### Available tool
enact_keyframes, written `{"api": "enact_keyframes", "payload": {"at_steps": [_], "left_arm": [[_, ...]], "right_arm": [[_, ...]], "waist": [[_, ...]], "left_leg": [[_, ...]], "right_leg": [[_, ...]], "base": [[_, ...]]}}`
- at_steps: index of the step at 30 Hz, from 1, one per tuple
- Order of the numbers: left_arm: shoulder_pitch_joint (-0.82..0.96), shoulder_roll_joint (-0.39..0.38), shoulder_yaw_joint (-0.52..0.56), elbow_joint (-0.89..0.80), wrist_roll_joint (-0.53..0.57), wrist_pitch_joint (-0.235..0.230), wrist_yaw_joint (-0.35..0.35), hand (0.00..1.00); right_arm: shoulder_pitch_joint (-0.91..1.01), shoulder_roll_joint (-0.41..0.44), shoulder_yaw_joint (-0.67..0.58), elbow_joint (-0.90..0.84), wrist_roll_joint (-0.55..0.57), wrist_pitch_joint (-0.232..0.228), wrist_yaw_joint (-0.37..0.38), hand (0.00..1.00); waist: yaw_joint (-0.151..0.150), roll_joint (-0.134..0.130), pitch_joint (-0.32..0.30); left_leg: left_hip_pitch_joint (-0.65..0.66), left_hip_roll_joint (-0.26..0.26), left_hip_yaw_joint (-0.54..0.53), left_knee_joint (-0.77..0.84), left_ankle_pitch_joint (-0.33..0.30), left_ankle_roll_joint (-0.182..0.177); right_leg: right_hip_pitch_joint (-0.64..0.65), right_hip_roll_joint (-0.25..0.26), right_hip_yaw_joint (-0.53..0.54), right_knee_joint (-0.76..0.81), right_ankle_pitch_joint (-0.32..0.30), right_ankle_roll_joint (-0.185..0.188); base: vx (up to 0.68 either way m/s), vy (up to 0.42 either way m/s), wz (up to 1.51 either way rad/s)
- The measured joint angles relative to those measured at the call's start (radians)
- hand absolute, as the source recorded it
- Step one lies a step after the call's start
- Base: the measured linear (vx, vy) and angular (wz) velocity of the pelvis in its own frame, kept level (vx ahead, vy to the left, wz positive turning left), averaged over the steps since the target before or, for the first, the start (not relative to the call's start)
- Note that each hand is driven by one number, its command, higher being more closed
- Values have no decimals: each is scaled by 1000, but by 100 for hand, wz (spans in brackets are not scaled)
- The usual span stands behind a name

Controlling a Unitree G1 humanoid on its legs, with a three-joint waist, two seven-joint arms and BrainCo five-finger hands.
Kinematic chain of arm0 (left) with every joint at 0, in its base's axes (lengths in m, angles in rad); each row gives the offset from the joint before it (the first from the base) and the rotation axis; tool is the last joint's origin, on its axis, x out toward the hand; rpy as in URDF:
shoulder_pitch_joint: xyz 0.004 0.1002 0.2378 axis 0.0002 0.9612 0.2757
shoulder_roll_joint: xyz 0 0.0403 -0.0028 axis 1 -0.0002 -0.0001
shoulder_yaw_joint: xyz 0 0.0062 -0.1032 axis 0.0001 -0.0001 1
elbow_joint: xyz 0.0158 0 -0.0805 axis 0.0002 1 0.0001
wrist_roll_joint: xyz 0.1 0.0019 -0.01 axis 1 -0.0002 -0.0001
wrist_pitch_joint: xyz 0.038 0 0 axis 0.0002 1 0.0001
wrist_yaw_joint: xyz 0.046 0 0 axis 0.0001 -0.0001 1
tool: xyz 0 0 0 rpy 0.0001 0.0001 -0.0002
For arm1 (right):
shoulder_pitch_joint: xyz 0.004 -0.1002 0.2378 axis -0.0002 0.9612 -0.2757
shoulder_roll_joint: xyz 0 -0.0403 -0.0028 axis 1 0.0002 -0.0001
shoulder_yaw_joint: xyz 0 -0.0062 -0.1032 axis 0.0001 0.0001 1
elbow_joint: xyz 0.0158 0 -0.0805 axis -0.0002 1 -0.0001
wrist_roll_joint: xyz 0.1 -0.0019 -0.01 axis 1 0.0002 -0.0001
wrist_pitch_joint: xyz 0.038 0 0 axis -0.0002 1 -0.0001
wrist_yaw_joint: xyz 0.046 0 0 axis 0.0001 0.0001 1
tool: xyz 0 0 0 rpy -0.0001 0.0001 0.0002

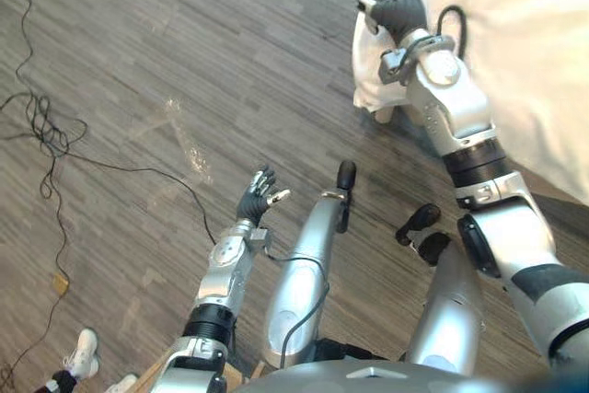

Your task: Tidy the bed and pick cloth on bed and put in laundry

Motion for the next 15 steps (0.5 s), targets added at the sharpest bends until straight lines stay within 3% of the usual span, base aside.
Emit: {"api": "enact_keyframes", "payload": {"at_steps": [4, 7, 9, 11, 13, 15], "left_arm": [[-82, -47, 90, -43, 0, 39, 40, 0], [-99, -54, 130, -61, 1, 54, 60, 0], [-99, -53, 161, -70, 2, 66, 70, 0], [-97, -50, 184, -70, 3, 84, 86, 0], [-95, -47, 198, -70, 4, 86, 99, 0], [-87, -42, 199, -74, 10, 86, 107, 0]], "right_arm": [[-12, -10, -1, 42, 132, -41, -76, 100], [-7, -3, -1, 47, 180, -45, -75, 100], [31, 12, -1, 60, 212, -45, -66, 100], [93, 28, -2, 50, 272, -82, -33, 100], [127, 54, -16, 65, 300, -89, -16, 100], [223, 89, -71, 89, 326, -111, 10, 100]], "waist": [[2, -3, -1], [-10, -9, 1], [-18, -37, 2], [-31, -52, 2], [-48, -74, 2], [-65, -114, 4]], "left_leg": [[-103, 15, -9, 51, 0, 0], [-130, 35, 17, 57, 5, 9], [-139, 46, 41, 59, 7, 13], [-142, 56, 51, 56, 7, 16], [-138, 63, 64, 49, 9, 19], [-121, 76, 95, 30, 15, 24]], "right_leg": [[-86, 0, -2, 40, -8, 6], [-112, 2, 1, 42, 3, 9], [-131, 4, 17, 41, 14, 14], [-134, 15, 23, 23, 32, 20], [-134, 20, 29, 10, 42, 18], [-127, 29, 38, -17, 57, 8]], "base": [[-55, -13, 8], [-58, 13, -4], [-25, 11, -15], [-16, 33, -21], [-11, 18, -15], [5, -5, -18]]}}
